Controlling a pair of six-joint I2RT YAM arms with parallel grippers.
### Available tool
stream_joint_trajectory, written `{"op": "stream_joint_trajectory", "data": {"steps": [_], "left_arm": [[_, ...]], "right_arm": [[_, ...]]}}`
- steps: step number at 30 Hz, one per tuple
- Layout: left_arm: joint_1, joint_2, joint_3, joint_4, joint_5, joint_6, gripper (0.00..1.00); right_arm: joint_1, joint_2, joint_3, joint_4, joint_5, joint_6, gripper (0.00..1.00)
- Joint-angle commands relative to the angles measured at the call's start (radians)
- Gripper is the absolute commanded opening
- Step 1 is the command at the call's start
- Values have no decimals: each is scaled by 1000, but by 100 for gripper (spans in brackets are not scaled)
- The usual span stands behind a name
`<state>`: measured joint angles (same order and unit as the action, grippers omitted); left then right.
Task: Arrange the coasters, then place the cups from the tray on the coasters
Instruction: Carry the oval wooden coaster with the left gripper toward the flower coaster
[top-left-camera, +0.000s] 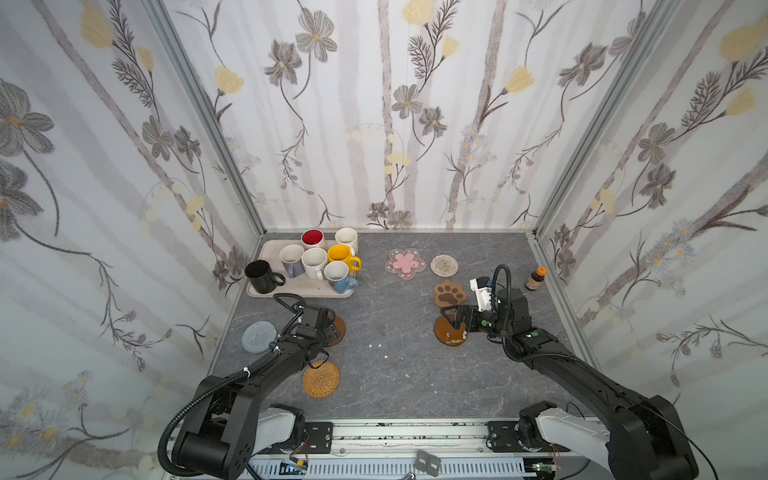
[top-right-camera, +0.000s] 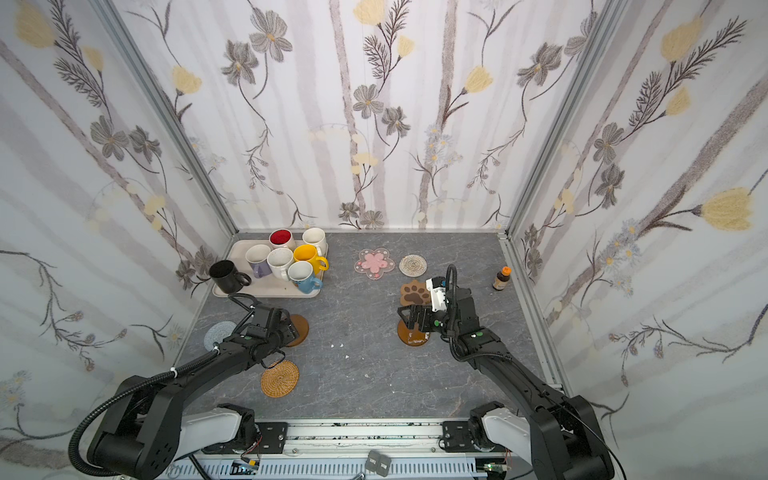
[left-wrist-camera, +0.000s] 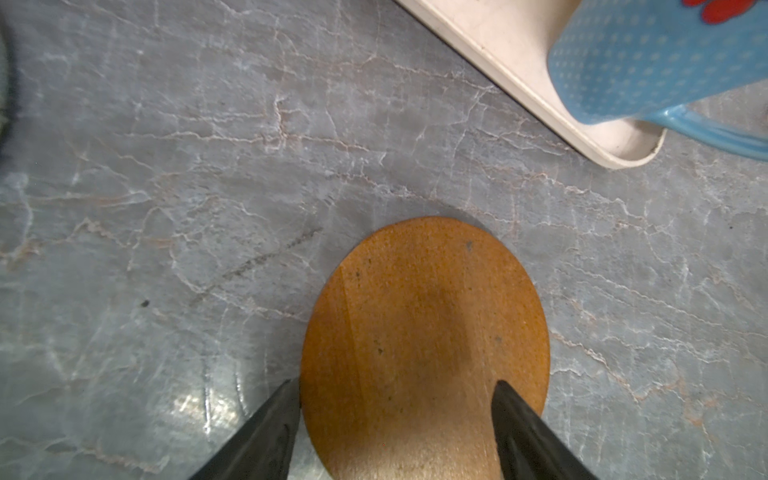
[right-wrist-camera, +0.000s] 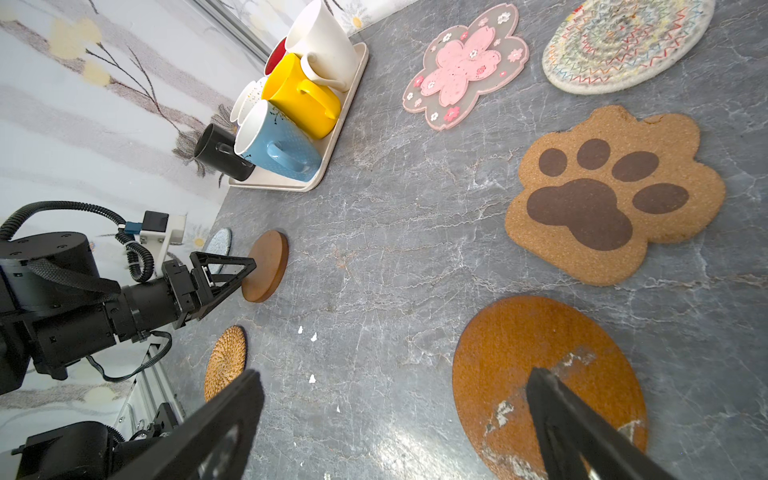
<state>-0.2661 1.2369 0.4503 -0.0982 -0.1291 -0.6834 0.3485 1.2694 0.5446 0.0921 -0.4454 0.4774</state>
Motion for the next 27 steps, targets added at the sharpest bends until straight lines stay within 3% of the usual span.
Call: {"op": "stream_joint_trajectory", "data": {"steps": [1, 13, 27], "left_arm": [[-10, 8, 11, 47, 7, 5, 72], [-79, 111, 62, 85, 1, -1, 69], [-251, 287, 186, 146, -36, -123, 66]], "right_arm": [[1, 0, 8, 18, -1, -8, 100], [1, -33, 15, -14, 4, -10, 100], [0, -73, 12, -73, 8, -16, 99]]}}
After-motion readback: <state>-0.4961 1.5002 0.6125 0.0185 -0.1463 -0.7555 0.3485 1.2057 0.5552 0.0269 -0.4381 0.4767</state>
